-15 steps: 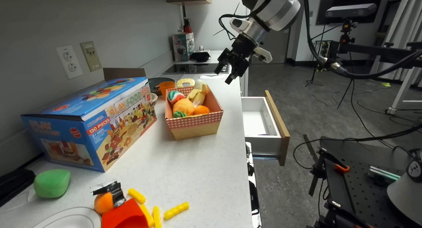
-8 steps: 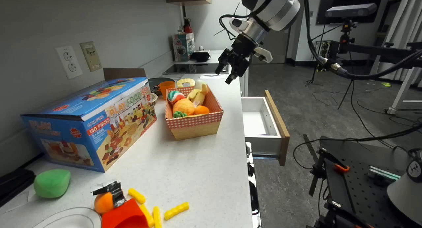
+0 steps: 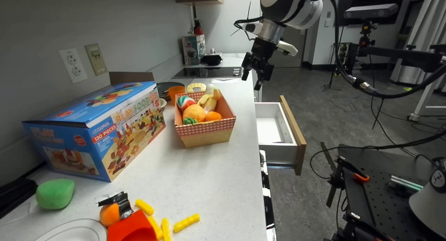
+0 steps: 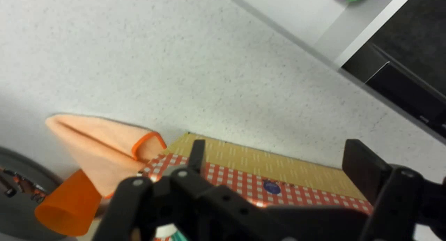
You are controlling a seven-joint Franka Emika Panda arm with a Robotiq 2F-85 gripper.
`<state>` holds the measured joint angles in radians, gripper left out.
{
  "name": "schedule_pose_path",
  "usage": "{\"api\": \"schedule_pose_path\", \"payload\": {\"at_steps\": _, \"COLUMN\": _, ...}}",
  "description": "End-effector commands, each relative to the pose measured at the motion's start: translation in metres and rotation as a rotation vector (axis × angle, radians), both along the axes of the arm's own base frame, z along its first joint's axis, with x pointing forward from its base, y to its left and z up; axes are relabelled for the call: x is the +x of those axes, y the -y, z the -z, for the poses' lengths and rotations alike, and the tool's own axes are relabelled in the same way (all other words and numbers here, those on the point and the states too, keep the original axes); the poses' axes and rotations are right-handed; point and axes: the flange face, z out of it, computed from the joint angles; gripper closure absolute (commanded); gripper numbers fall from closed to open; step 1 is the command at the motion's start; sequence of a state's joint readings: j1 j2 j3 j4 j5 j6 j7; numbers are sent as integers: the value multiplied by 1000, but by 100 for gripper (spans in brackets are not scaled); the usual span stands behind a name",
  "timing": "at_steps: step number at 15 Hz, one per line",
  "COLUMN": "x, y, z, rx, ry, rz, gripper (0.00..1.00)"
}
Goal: Open the drawer, then remove the purple plushie from the drawer, then close the drawer
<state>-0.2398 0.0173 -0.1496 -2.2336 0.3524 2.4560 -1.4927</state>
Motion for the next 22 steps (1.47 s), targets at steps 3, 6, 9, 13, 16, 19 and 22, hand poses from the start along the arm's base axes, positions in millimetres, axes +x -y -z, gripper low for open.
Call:
{"api": "schedule_pose_path", "payload": {"at_steps": 3, "x": -23, "y": 19, "z": 31, "rx": 95, "ry": -127, "rz": 85, "gripper": 0}}
{"api": "schedule_pose_path", "payload": {"at_steps": 6, "x": -31, "y": 35, "z": 56, "rx": 134, "ry": -169, "rz": 149, "gripper": 0}}
{"api": "schedule_pose_path", "payload": {"at_steps": 9, "x": -38, "y": 48, "z": 77, "rx": 159, "ry": -203, "rz": 197, "gripper": 0}}
{"api": "schedule_pose_path", "payload": {"at_steps": 13, "x": -51, "y": 60, "z": 106, "rx": 185, "ry": -264, "rz": 247, "gripper": 0}}
{"api": "schedule_pose_path", "payload": {"at_steps": 16, "x": -55, "y": 62, "z": 124, "rx": 198, "ry": -295, "rz": 271, "gripper": 0}}
{"api": "schedule_pose_path", "payload": {"at_steps": 19, "x": -53, "y": 59, "z": 142, "rx": 229, "ry": -299, "rz": 287, "gripper": 0}}
{"api": "schedule_pose_path", "payload": {"at_steps": 22, "x": -51, "y": 53, "z": 164, "rx": 265, "ry": -307, "rz": 313, "gripper": 0}}
